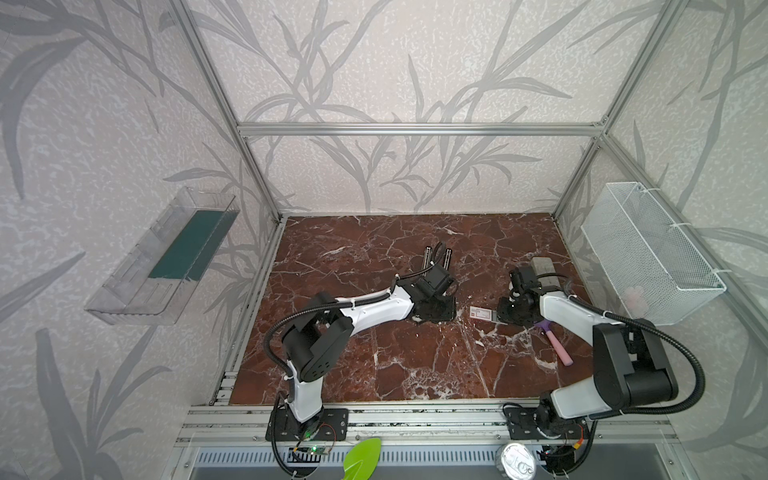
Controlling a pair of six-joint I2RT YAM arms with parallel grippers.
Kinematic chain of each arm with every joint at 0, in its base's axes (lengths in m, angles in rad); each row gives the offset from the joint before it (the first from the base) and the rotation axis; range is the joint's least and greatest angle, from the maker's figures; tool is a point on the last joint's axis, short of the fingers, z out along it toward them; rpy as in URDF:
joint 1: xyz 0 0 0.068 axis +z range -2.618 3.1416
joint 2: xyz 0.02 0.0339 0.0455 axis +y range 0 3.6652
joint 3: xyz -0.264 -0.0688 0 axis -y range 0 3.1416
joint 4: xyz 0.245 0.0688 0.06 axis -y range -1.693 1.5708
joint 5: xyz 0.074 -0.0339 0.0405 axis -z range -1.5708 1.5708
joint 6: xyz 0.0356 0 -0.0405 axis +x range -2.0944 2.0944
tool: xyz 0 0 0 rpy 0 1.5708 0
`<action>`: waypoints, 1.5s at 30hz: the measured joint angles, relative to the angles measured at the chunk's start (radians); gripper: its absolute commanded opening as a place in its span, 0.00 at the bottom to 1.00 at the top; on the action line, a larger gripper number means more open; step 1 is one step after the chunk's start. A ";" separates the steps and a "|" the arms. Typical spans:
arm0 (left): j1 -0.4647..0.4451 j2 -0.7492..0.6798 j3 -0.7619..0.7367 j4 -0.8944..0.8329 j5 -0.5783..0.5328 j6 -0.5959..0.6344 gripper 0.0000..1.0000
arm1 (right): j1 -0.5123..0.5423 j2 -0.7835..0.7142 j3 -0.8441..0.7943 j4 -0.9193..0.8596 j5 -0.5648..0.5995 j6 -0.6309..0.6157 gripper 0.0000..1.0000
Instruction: Load the staples into the stapler
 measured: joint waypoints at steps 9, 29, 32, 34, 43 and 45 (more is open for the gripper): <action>0.000 -0.003 0.000 0.003 0.000 -0.005 0.35 | 0.026 -0.087 0.032 -0.053 0.017 -0.001 0.25; 0.000 -0.003 0.000 0.003 0.000 -0.004 0.35 | 0.027 0.003 0.043 -0.042 0.010 0.013 0.33; 0.000 -0.003 0.000 0.003 0.000 -0.004 0.35 | 0.021 0.003 0.043 -0.042 0.015 0.015 0.36; 0.000 -0.003 0.000 0.003 0.000 -0.004 0.35 | 0.020 0.004 0.043 -0.042 0.017 0.015 0.37; 0.000 -0.003 0.000 0.003 0.000 -0.004 0.35 | 0.024 0.002 0.042 -0.029 0.000 0.015 0.35; 0.000 -0.003 0.000 0.003 0.000 -0.005 0.34 | 0.029 -0.012 0.042 -0.023 -0.005 0.014 0.36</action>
